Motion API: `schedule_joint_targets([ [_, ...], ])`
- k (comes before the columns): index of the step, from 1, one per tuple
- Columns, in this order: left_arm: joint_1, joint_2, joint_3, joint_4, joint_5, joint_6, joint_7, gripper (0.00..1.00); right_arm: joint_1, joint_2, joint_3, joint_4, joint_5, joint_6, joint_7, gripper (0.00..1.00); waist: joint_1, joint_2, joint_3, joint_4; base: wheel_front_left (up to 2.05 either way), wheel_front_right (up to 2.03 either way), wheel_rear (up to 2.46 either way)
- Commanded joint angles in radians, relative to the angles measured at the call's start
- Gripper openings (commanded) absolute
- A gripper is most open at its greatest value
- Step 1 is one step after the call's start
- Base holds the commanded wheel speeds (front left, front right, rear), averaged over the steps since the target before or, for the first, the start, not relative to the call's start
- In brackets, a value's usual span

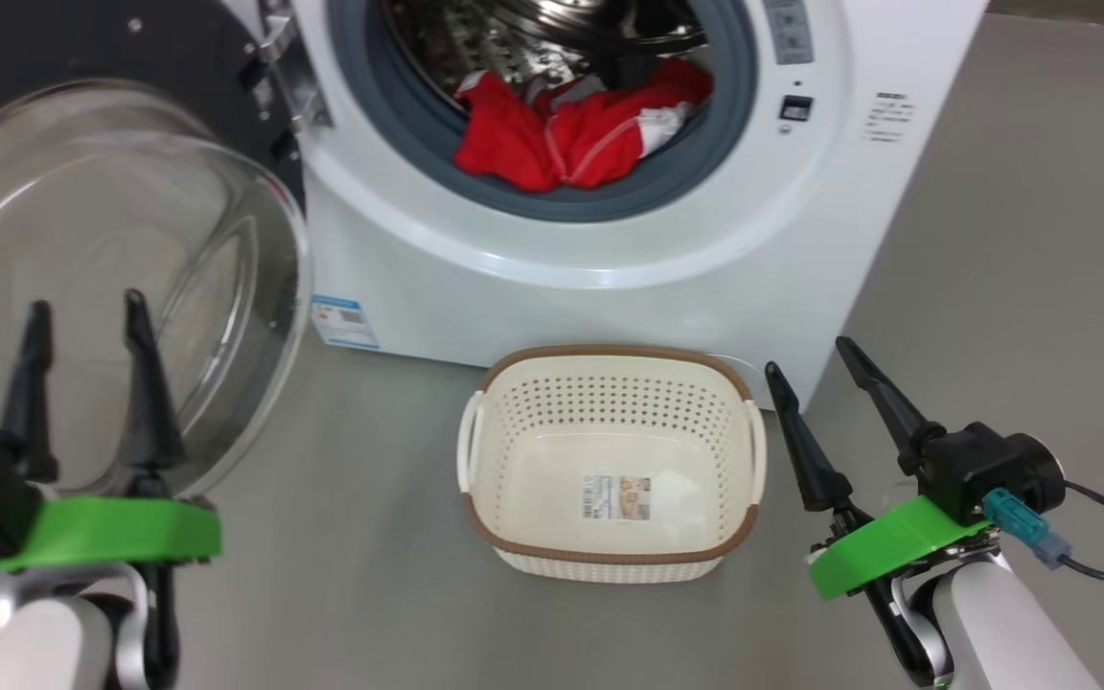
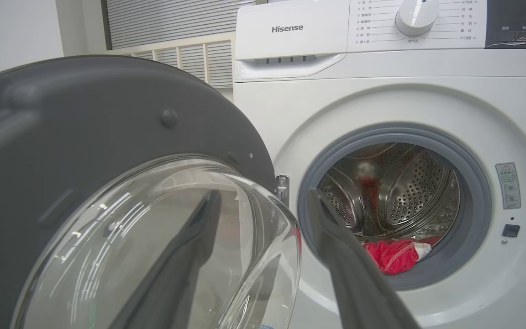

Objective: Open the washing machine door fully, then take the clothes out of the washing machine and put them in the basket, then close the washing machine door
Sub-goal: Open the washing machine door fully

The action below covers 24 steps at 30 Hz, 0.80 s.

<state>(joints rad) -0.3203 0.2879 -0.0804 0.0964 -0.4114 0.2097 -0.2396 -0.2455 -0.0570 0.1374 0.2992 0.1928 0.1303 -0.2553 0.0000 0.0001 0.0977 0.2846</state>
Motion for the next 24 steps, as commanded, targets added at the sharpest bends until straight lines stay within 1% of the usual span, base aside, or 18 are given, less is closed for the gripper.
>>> schedule_joint_targets([
  [1,-0.002,0.029,0.031,-0.029,0.011,-0.006,-0.005,1.00,-0.004,0.007,0.014,-0.031,0.006,0.000,-0.006,1.00,0.0000,-0.0001,-0.012,-0.042,0.00,0.00,0.00],
  [4,0.012,0.015,0.005,-0.043,0.015,-0.035,-0.013,1.00,-0.002,0.007,-0.007,-0.044,0.004,0.000,-0.006,1.00,0.0000,-0.0001,-0.017,-0.083,0.00,0.00,0.00],
  [8,0.039,-0.001,-0.018,-0.048,0.001,-0.088,-0.018,1.00,0.004,0.007,-0.032,-0.062,0.009,0.000,-0.006,1.00,0.0000,-0.0001,-0.018,-0.134,0.00,0.00,0.00],
  [11,0.059,-0.013,-0.019,-0.037,-0.015,-0.106,-0.020,1.00,0.010,0.007,-0.050,-0.068,0.020,0.000,-0.006,1.00,0.0000,-0.0001,-0.020,-0.170,0.00,0.00,0.00],
  [12,0.072,-0.022,-0.014,-0.031,-0.031,-0.120,-0.020,1.00,0.014,0.007,-0.062,-0.074,0.022,0.000,-0.006,1.00,0.0000,-0.0001,-0.022,-0.192,0.00,0.00,0.00],
  [15,0.097,-0.024,-0.005,-0.022,-0.040,-0.146,-0.021,1.00,0.023,0.007,-0.071,-0.083,0.024,0.000,-0.006,1.00,0.0000,-0.0001,-0.029,-0.224,0.00,0.00,0.00],
  [19,0.137,-0.022,0.005,-0.011,-0.018,-0.170,-0.022,1.00,0.043,0.007,-0.063,-0.103,0.036,0.000,-0.006,1.00,0.0000,-0.0001,-0.046,-0.259,0.00,0.00,0.00],
  [24,0.196,-0.036,0.019,-0.007,-0.005,-0.194,-0.022,1.00,0.080,0.007,-0.070,-0.116,0.034,0.000,-0.006,1.00,0.0000,-0.0001,-0.068,-0.289,0.00,0.00,0.00],
])
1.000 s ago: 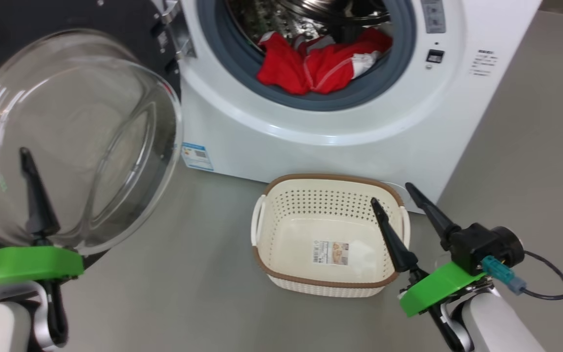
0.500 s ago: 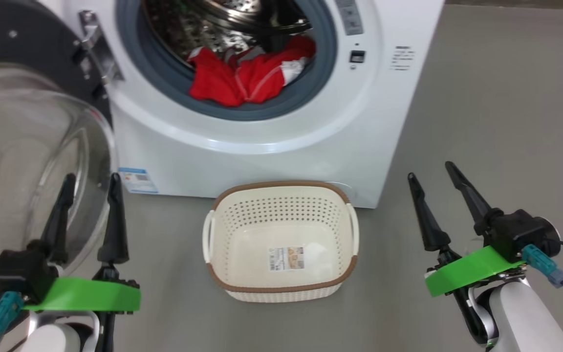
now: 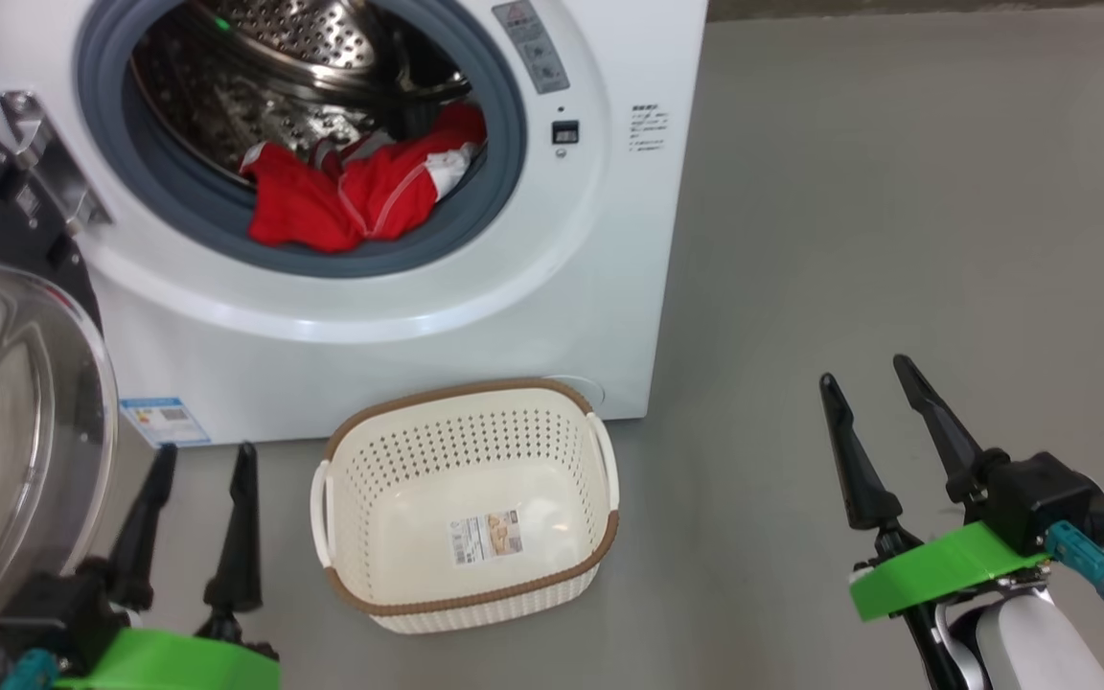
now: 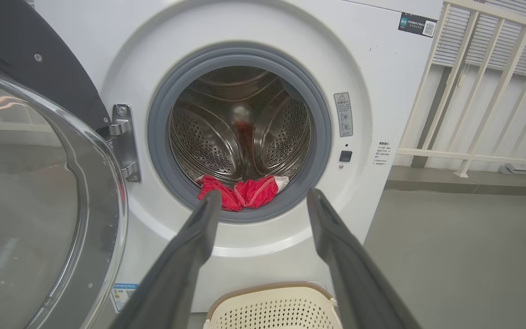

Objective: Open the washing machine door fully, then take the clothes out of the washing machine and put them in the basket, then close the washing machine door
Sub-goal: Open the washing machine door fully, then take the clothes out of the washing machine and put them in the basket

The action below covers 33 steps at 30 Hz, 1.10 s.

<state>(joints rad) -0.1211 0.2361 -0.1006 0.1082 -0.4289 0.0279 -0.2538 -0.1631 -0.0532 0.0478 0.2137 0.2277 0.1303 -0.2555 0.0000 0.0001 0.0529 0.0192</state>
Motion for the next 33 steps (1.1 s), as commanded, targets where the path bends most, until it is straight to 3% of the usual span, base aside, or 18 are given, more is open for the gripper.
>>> schedule_joint_targets([
  [1,0.008,0.011,0.041,-0.018,0.016,-0.017,-0.008,1.00,0.006,0.003,0.016,-0.032,-0.003,0.000,-0.006,1.00,0.0000,-0.0001,-0.029,-0.026,0.00,0.00,0.00],
  [17,0.167,-0.082,0.121,-0.061,0.079,-0.055,-0.008,1.00,0.093,0.003,-0.006,-0.032,-0.018,0.000,-0.006,1.00,0.0000,-0.0001,-0.081,-0.057,0.00,0.00,0.00],
  [33,0.228,-0.119,0.171,-0.067,0.180,-0.070,-0.008,1.00,0.128,0.003,-0.031,-0.030,-0.046,0.000,-0.006,1.00,0.0000,-0.0001,-0.101,-0.072,0.00,0.00,0.00],
])
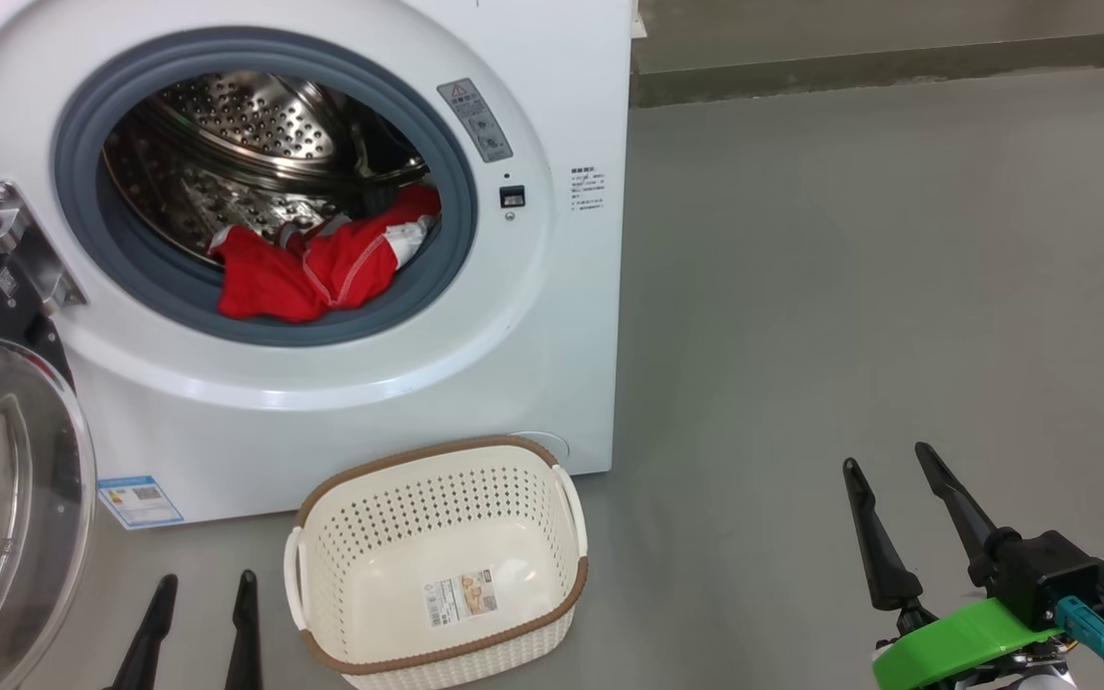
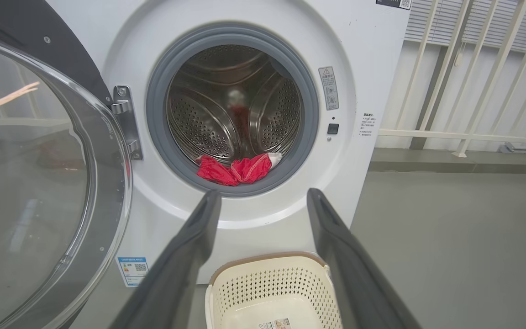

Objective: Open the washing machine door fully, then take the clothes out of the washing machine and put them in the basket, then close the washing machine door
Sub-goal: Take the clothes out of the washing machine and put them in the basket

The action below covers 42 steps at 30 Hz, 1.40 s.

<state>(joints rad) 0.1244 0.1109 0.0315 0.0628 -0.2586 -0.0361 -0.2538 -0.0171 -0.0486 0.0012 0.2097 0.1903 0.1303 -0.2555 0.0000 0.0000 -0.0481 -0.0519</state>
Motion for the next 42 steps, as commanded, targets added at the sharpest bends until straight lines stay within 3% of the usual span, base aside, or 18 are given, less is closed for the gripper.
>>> schedule_joint_targets([
  [1,-0.016,0.006,0.039,-0.020,0.014,-0.006,-0.008,1.00,-0.018,-0.002,0.015,-0.027,-0.009,0.000,-0.006,1.00,0.0000,0.0000,0.000,-0.001,0.00,0.00,0.00],
  [12,-0.019,-0.002,0.045,-0.022,0.035,-0.013,-0.008,1.00,-0.022,-0.002,0.017,-0.025,-0.004,0.000,-0.006,1.00,0.0000,0.0000,0.012,0.008,0.17,-0.17,0.00],
  [30,-0.029,-0.025,0.068,-0.060,0.015,-0.037,-0.008,1.00,-0.028,-0.002,0.025,-0.016,-0.006,0.000,-0.006,1.00,0.0000,0.0000,0.020,0.019,1.41,-1.41,0.00],
  [42,-0.034,-0.034,0.079,-0.038,0.024,-0.043,-0.008,1.00,-0.029,-0.002,0.028,-0.010,-0.011,0.000,-0.006,1.00,0.0000,0.0000,0.008,0.017,0.24,-0.24,0.00],
])
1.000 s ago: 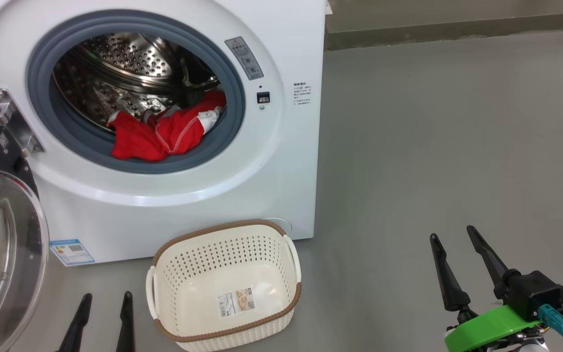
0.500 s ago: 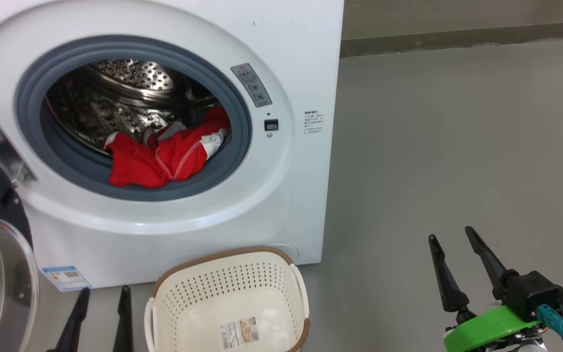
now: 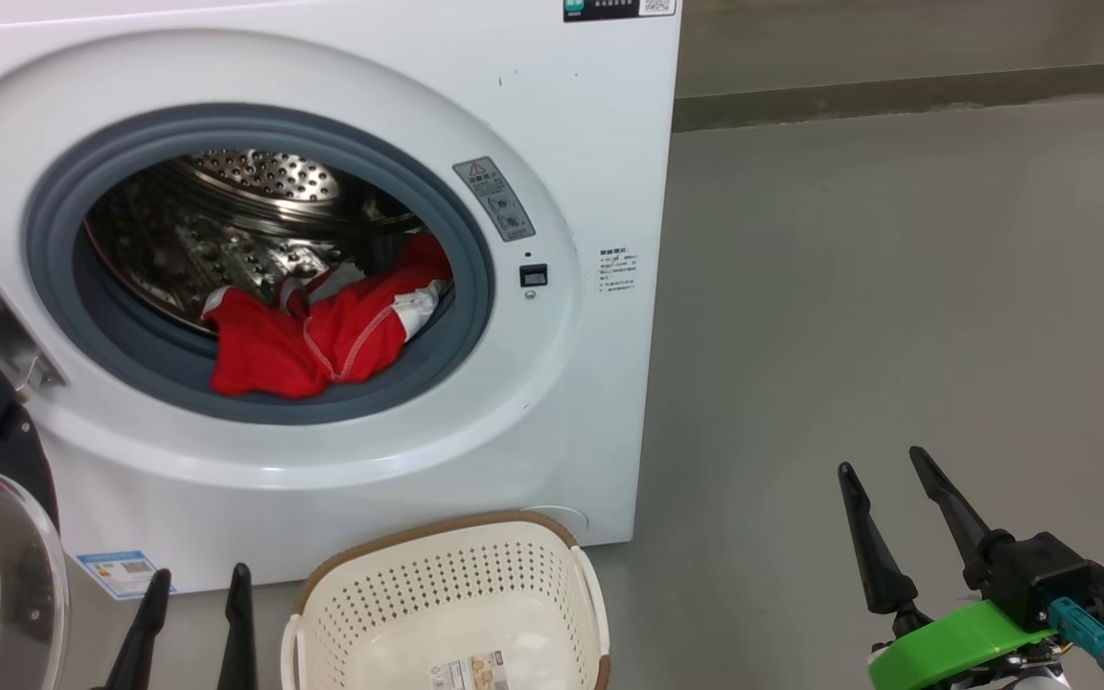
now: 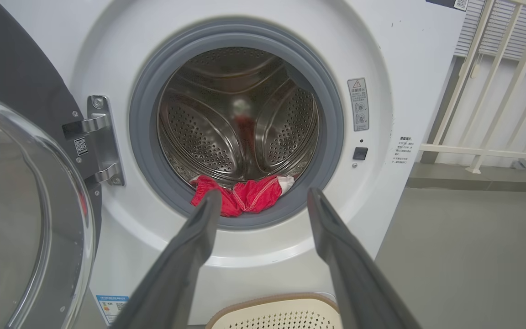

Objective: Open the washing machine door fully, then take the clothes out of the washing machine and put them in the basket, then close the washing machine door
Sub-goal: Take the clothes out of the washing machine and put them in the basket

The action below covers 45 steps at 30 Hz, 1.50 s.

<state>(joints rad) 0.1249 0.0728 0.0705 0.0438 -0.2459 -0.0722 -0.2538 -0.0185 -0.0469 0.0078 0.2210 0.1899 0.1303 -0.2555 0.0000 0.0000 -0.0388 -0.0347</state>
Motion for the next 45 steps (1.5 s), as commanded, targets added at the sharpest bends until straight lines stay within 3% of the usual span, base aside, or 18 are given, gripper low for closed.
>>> schedule_joint_targets([
  [1,-0.036,0.004,0.042,-0.016,0.012,-0.008,-0.008,1.00,-0.028,-0.003,0.022,-0.021,-0.010,0.000,-0.006,1.00,0.0000,0.0000,-0.002,-0.001,0.00,0.00,0.00],
  [28,-0.125,-0.009,0.066,0.020,0.043,-0.028,-0.008,1.00,-0.042,-0.003,0.029,-0.032,-0.013,0.000,-0.006,1.00,0.0000,0.0000,0.042,0.032,0.00,0.00,0.00],
  [35,-0.234,-0.014,0.037,0.044,0.059,-0.028,-0.008,1.00,-0.090,-0.003,0.020,-0.046,-0.028,0.000,-0.006,1.00,0.0000,0.0000,0.123,0.058,0.00,0.00,0.00],
  [45,-0.426,-0.019,0.029,0.139,0.045,0.012,-0.008,1.00,-0.179,-0.003,0.004,-0.082,-0.048,0.000,-0.006,1.00,0.0000,0.0000,0.262,0.085,0.00,0.00,0.00],
])
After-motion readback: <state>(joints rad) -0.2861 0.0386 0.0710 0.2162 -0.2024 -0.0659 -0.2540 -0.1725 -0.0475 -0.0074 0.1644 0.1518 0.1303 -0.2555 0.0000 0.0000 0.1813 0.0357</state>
